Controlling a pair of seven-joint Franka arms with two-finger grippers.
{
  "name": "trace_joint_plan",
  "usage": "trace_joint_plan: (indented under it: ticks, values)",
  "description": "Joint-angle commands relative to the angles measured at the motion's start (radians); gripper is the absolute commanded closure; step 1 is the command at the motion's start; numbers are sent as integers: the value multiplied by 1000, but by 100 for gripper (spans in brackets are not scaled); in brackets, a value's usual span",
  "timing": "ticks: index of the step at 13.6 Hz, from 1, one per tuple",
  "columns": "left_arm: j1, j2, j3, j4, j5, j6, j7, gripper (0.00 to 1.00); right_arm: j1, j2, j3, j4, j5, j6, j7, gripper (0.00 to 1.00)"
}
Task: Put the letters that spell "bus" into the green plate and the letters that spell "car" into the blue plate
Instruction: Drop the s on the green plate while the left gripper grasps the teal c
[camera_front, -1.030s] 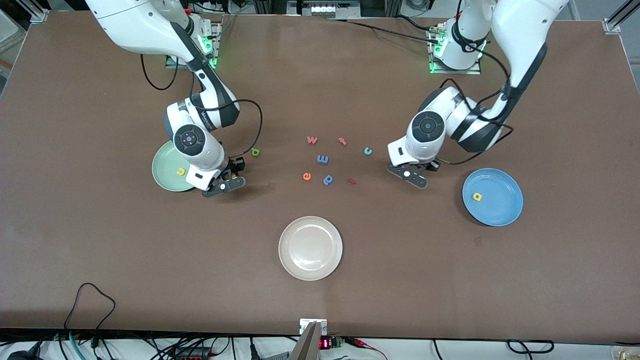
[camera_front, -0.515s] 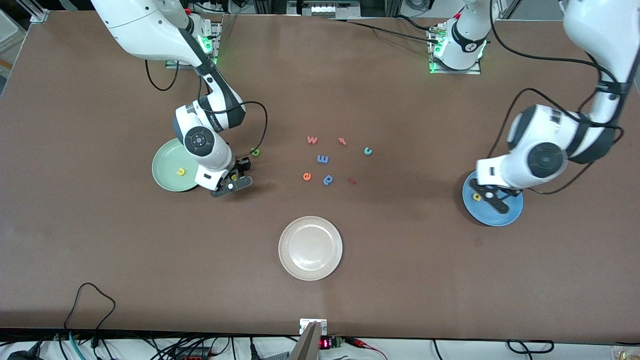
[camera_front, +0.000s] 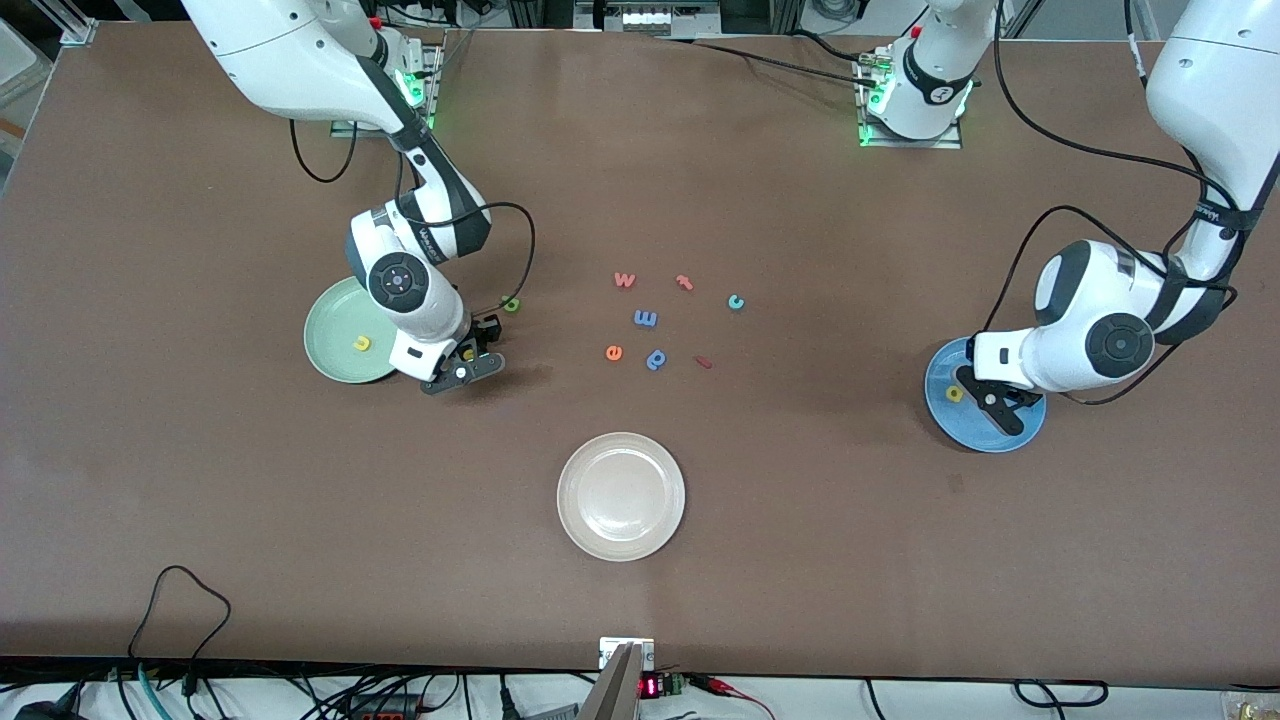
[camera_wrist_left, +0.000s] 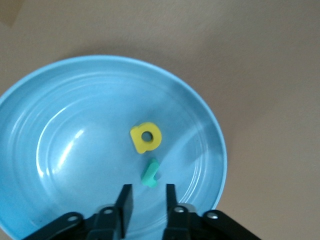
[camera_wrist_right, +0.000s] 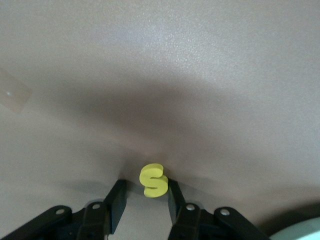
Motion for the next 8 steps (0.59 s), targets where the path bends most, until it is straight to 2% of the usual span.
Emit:
trace_joint_plan:
  ticks: [1,3,5,7,8]
  values:
    - [-4,-72,-61,7,3,-120,-39,0,6,29,-7,17,-2,40,5,59]
    - [-2,-94,-158,36,0,-234,-204,0,6,29,-9,17,-2,49,5,60]
    - [-5,-86,-265,25,-2,-251,-452,0,6,29,-12,18,-2,51,5,65]
    - [-25,-42,-336,15,-2,-241,-709,0,4,29,-13,19,-2,52,5,69]
    - [-47,-28,-362,15,-2,-238,-834,0,4,29,-15,19,-2,52,6,75]
